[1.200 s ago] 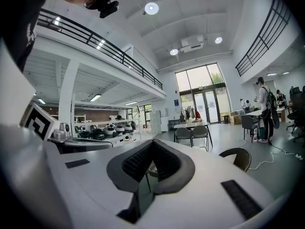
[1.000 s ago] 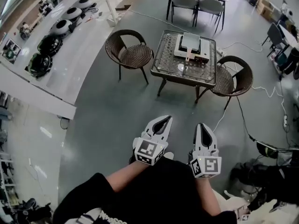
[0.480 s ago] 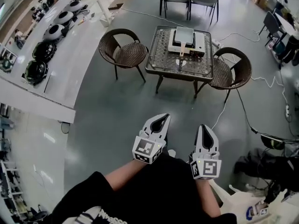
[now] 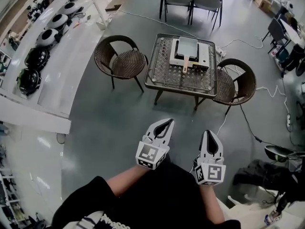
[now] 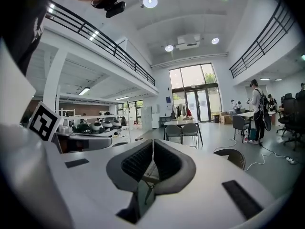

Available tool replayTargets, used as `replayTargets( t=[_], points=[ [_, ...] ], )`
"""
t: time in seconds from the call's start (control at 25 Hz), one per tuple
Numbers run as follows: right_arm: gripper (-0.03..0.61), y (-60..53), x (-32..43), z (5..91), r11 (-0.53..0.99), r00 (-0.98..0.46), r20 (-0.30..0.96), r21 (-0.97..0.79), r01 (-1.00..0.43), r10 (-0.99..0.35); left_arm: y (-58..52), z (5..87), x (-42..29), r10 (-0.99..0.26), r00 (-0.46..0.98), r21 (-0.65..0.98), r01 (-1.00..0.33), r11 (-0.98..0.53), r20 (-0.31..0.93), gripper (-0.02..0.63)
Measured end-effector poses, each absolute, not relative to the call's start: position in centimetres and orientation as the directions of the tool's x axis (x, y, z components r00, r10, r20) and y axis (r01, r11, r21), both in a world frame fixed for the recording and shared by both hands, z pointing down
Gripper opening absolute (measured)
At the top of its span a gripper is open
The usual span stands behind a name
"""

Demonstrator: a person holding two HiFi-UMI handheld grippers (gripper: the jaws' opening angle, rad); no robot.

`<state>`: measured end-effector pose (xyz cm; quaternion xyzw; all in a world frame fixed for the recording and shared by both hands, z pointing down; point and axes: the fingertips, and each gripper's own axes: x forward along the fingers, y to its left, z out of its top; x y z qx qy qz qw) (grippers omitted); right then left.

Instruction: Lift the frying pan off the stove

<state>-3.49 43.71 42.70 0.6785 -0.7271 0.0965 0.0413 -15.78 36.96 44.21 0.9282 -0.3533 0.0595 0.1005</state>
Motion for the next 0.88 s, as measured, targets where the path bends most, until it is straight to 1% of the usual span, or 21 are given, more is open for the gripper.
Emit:
replayTargets(
  t=[0.12,0.28,0.6,0.76,0.88],
  points=[
    [0.032,38.5,-3.4,42.9,0.064,-0.08,0.199,-0.086,-0.994,-0.977,32.5,44.8,-16.0,-0.627,0.751,0.163,-0.658,-0.735,0.209,0.014],
    [0.031,32.3,-2.9,42.5,0.032,-0.056,0.225,-0.113,-0.993,-0.973,27.5,44.5,-16.2,-0.609,0.761,0.173,-0.646,-0.744,0.225,0.014],
    [0.032,24.1,-2.5,41.7,0.05,-0.066,0.215,-0.079,-0.996,-0.974,19.0,43.7,-15.6,-0.61,0.766,0.186,-0.641,-0.744,0.203,0.014],
    [0.031,21.5,-1.6,41.8,0.011,-0.029,0.221,-0.083,-0.996,-0.975,16.2,43.1,-15.1,-0.607,0.782,0.165,-0.624,-0.764,0.142,0.014],
    [0.031,20.1,-1.2,42.0,-0.035,0.014,0.238,-0.085,-0.996,-0.971,14.3,43.7,-14.8,-0.588,0.794,0.181,-0.608,-0.773,0.155,0.014]
  ],
)
